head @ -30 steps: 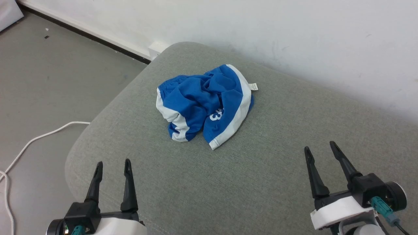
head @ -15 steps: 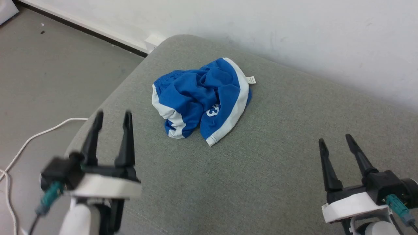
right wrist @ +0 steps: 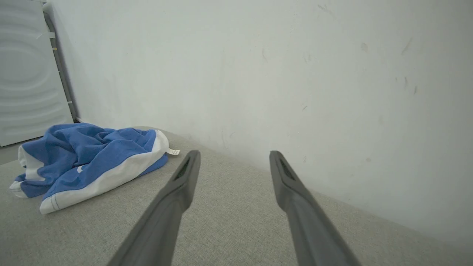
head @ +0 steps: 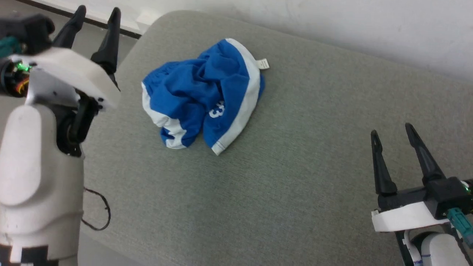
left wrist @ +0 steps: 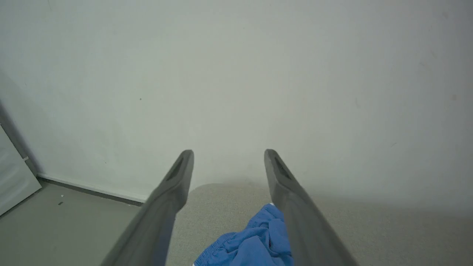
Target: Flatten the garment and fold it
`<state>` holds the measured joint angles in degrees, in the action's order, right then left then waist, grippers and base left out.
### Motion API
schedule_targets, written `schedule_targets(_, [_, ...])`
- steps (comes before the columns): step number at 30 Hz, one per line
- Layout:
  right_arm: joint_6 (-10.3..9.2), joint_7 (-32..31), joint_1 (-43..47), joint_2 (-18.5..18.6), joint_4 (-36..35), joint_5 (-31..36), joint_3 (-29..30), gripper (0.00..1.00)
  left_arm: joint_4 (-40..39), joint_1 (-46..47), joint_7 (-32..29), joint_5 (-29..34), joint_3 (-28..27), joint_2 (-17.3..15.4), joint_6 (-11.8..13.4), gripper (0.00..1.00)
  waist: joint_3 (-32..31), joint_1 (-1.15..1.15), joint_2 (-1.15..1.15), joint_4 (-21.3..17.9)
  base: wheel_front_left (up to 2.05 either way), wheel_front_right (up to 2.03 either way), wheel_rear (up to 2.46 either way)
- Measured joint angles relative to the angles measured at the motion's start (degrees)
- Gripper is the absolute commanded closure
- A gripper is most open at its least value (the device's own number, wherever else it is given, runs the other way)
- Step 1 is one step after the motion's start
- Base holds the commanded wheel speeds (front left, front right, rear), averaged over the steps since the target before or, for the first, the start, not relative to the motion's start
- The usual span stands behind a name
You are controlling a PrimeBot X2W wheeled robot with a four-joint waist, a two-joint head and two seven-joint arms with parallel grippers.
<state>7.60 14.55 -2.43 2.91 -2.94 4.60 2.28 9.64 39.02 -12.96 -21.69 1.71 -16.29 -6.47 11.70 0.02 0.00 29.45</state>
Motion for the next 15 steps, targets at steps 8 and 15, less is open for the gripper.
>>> schedule_targets(8, [-0.01,-3.04,-3.06,-0.04,-6.11,2.81,-2.07,0.0,14.56,5.74,-11.69,-5.33,3.26,-3.65,-0.56,0.0,5.35,-0.01,0.0,-3.64,0.0,0.0,0.0])
schedule_targets(15, [0.0,-5.46,-4.46,-0.08,-10.83,4.04,-2.49,0.0,20.72,9.28,-21.14,-11.56,3.08,-4.85,-0.58,0.0,10.17,0.0,0.0,-6.83,0.0,0.0,0.0])
